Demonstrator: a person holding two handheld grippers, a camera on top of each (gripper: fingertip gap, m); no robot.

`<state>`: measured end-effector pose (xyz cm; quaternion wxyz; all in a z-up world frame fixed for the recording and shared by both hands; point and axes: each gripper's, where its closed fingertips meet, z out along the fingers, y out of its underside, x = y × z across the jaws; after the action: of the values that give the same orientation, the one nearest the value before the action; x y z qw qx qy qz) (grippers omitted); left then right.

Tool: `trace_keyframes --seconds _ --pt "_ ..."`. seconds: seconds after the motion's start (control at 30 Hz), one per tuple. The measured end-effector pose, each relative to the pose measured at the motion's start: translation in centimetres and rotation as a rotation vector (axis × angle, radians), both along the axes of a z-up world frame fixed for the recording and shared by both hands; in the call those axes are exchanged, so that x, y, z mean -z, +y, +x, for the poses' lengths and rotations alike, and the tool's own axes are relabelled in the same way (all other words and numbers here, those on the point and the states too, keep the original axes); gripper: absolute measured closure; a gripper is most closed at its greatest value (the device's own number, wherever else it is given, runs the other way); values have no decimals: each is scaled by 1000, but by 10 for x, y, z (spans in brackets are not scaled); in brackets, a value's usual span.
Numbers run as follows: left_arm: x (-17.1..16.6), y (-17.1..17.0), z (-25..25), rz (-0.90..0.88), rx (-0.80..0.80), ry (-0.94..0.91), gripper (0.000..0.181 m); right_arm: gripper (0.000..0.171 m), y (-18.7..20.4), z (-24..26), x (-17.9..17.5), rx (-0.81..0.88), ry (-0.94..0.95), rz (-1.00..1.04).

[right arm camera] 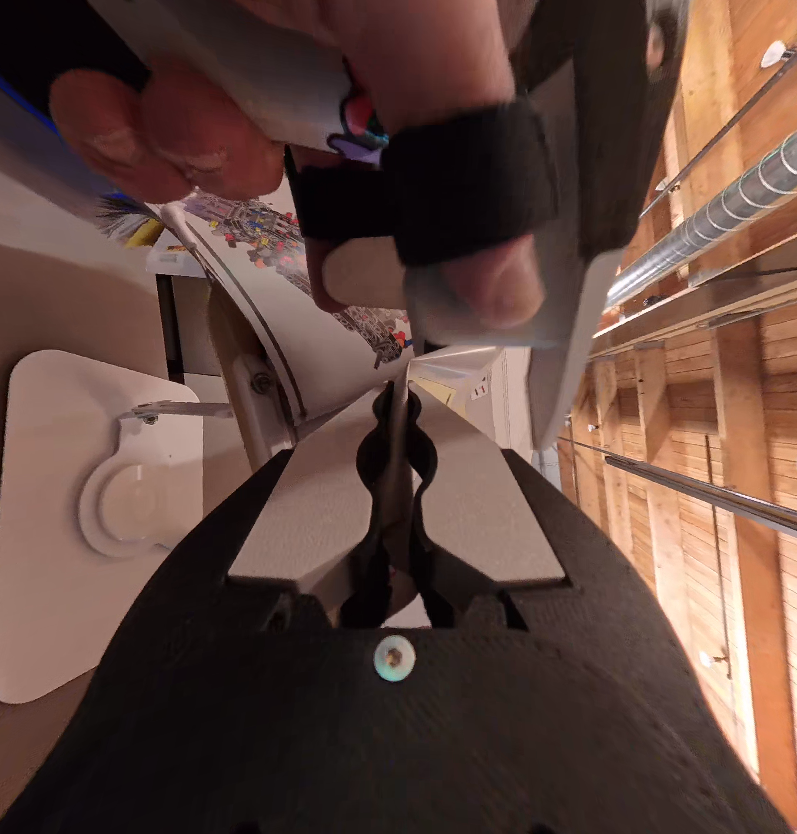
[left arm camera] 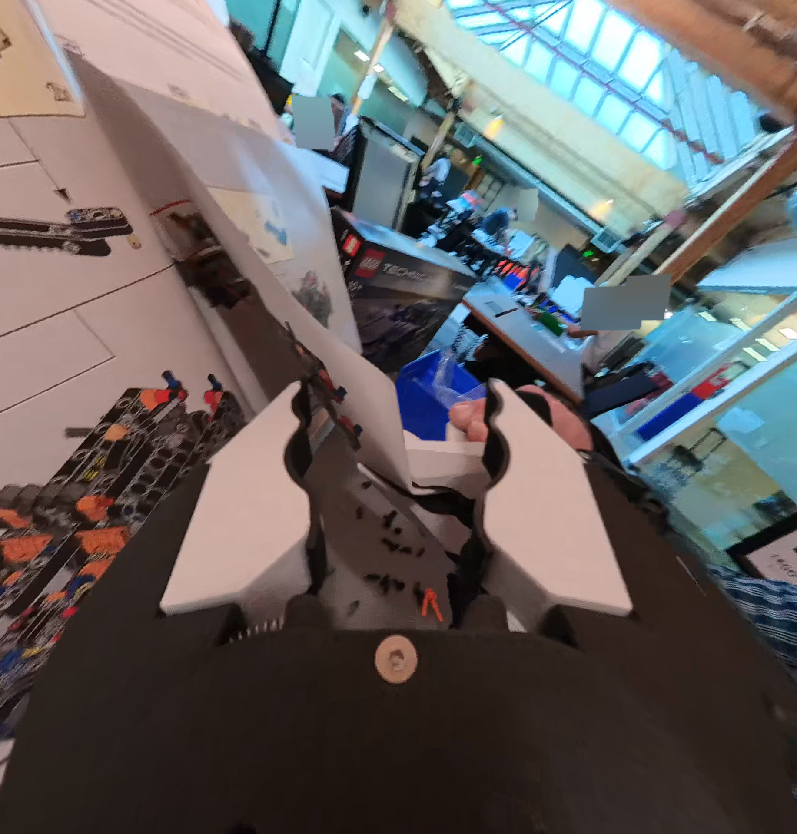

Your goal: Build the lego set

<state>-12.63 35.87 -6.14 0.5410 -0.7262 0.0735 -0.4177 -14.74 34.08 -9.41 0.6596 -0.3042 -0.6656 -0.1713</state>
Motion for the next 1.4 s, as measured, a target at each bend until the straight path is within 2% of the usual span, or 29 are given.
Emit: trace_keyframes --seconds 0.07,0.17,0.23,0.33,0.4,0.5,0.7,0.77,0.87,0.93,1.03,1.1,1.2,1.27,1.4 --pt "5 3 -7 -15 -42 15 127 169 -3 -6 4 -11 -12 17" --pt "9 5 -19 -23 -75 -1 163 143 -9 -9 8 -37 -14 -12" --pt "10 3 -23 -28 -63 -2 176 123 -20 -7 5 -91 7 -99" --pt "7 0 -35 -24 -76 30 181 108 -30 3 -4 -163 52 -299" --pt "4 -3 -42 -35 -66 69 181 105 -29 11 -11 -217 89 -454" --pt "0 -7 -49 -56 -50 134 181 112 -23 19 -17 -281 101 -648" --pt "-12 -15 -85 -84 -62 181 181 98 -64 34 -35 -618 45 -1042" --pt "-14 -16 -100 -93 -72 183 181 107 -56 34 -37 -607 41 -1051" --pt "-15 -15 -118 -101 -73 199 181 122 -46 19 -20 -557 -37 -1035" --pt "-13 -10 -131 -115 -80 191 181 125 -42 3 -4 -509 -103 -1031" --pt "-15 -6 -149 -96 -88 149 178 120 -47 -22 19 -484 -192 -1012" --pt "-17 -8 -157 -77 -69 101 174 111 -51 -37 27 -468 -226 -993" --pt "-11 -14 -168 -89 -70 69 159 99 -44 -57 44 -380 -273 -927" --pt "-6 -21 -171 -107 -50 45 146 101 -36 -68 54 -326 -289 -870" --pt "6 -35 -169 -132 5 32 121 102 -36 -75 56 -337 -257 -888"
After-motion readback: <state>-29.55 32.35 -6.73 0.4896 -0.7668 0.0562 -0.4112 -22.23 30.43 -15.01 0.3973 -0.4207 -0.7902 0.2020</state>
